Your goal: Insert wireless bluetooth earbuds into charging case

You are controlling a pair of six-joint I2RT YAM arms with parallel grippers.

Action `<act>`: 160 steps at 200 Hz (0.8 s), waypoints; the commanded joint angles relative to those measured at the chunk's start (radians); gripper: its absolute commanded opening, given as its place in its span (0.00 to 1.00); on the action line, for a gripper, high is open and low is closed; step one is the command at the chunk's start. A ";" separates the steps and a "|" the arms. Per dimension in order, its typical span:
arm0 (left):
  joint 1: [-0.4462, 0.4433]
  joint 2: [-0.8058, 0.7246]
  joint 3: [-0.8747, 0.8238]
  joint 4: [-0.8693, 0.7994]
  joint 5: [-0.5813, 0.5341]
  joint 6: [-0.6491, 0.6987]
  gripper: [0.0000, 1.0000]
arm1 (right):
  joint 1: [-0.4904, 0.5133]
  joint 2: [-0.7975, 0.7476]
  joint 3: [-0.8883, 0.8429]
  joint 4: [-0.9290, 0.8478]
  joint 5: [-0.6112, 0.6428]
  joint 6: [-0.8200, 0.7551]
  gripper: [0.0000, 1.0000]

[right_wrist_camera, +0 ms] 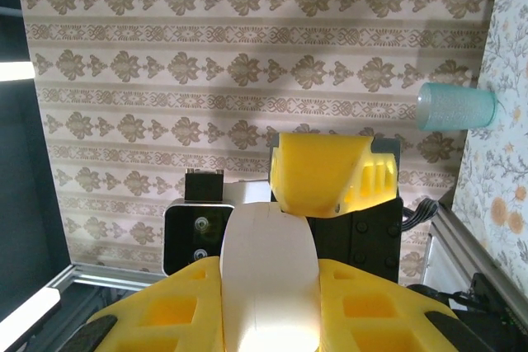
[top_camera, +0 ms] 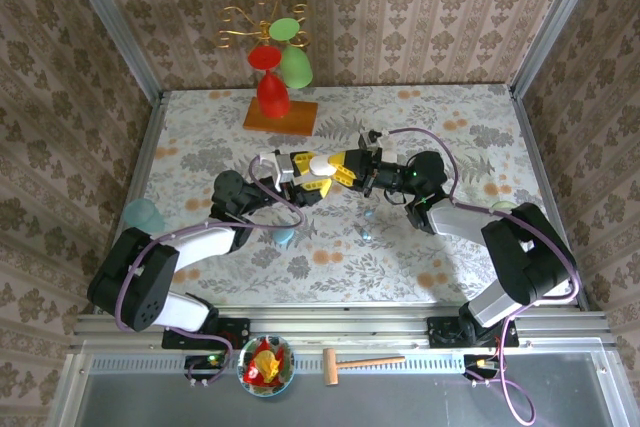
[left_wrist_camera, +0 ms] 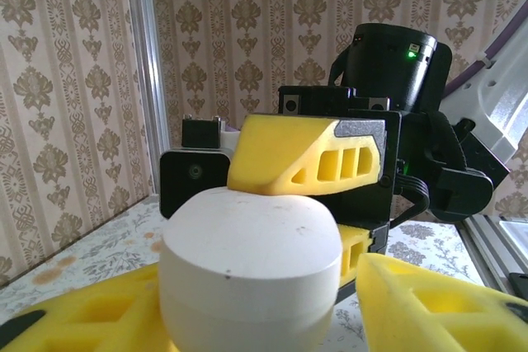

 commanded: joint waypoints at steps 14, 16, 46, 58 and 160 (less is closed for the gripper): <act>-0.003 -0.020 0.011 0.047 0.036 -0.002 0.47 | 0.006 0.018 0.029 0.048 0.021 0.024 0.00; -0.003 -0.019 0.012 0.048 0.037 -0.002 0.45 | 0.006 0.019 0.029 0.048 0.021 0.026 0.00; -0.003 -0.015 0.013 0.046 0.046 -0.002 0.33 | 0.008 0.022 0.030 0.047 0.019 0.038 0.00; -0.003 -0.014 0.015 0.046 0.046 -0.004 0.27 | 0.008 0.022 0.031 0.048 0.017 0.040 0.00; 0.037 -0.006 -0.029 0.042 0.039 -0.203 0.26 | 0.022 -0.318 0.165 -1.072 0.335 -1.178 0.89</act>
